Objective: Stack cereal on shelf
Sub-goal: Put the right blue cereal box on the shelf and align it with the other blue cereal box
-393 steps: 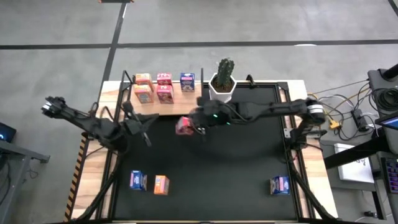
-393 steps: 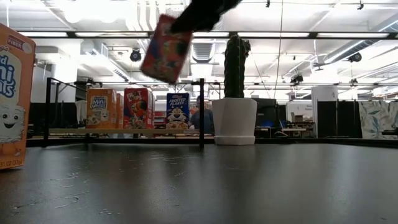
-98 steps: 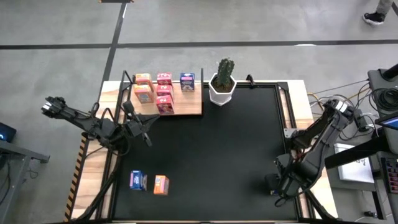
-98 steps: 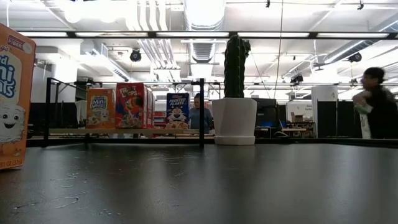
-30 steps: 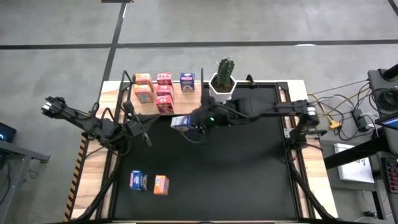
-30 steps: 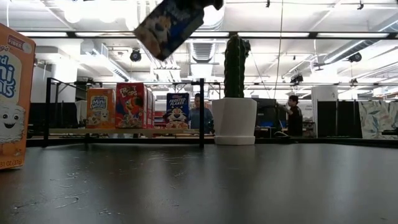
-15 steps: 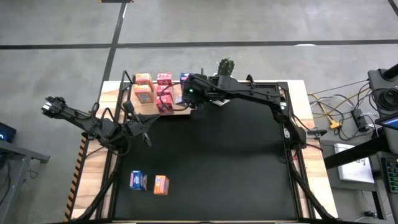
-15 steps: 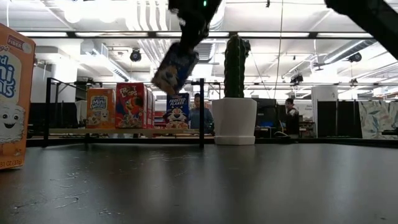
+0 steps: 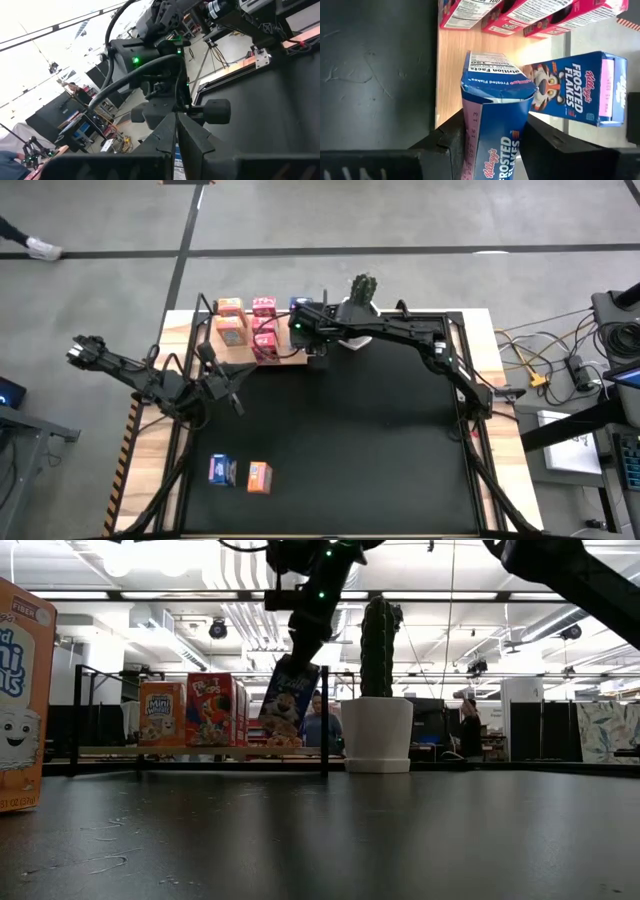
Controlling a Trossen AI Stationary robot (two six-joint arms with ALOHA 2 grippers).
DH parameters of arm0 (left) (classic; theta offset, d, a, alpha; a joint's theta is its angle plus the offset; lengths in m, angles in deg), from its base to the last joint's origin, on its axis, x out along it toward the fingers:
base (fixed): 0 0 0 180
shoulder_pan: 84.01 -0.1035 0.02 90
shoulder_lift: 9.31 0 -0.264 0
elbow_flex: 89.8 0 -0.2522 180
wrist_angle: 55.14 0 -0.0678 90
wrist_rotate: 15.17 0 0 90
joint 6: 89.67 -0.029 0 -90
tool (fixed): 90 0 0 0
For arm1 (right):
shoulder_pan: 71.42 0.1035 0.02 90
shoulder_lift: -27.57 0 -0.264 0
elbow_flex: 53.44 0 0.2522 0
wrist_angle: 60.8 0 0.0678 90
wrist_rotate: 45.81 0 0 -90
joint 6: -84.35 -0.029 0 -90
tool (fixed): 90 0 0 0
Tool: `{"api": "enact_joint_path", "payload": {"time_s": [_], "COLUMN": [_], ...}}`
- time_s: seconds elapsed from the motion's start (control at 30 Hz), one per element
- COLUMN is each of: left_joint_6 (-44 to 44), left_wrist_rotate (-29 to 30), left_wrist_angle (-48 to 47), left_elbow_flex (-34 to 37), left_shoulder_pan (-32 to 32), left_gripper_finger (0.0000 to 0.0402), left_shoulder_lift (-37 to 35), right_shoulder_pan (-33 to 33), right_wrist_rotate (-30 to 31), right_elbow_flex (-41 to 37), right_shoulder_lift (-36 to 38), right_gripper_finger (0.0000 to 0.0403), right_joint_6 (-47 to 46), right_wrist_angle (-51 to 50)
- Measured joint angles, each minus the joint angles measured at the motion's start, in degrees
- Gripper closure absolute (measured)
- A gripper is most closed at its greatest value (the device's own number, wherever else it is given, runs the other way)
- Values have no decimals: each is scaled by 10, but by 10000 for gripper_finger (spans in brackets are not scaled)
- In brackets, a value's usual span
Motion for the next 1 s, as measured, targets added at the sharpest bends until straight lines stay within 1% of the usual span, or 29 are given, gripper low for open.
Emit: {"api": "enact_joint_path", "payload": {"time_s": [0.3,0.47,1.0], "left_joint_6": [-4,-4,-4], "left_wrist_rotate": [0,0,0], "left_wrist_angle": [0,0,0], "left_elbow_flex": [-2,-4,-4], "left_shoulder_pan": [0,0,0], "left_gripper_finger": [402,402,402], "left_shoulder_lift": [-2,-2,-2], "right_shoulder_pan": [-2,-4,2], "right_wrist_rotate": [1,1,1], "right_elbow_flex": [0,0,0], "right_shoulder_lift": [-3,-4,4], "right_gripper_finger": [214,198,197], "right_joint_6": [0,3,4], "right_wrist_angle": [29,37,36]}}
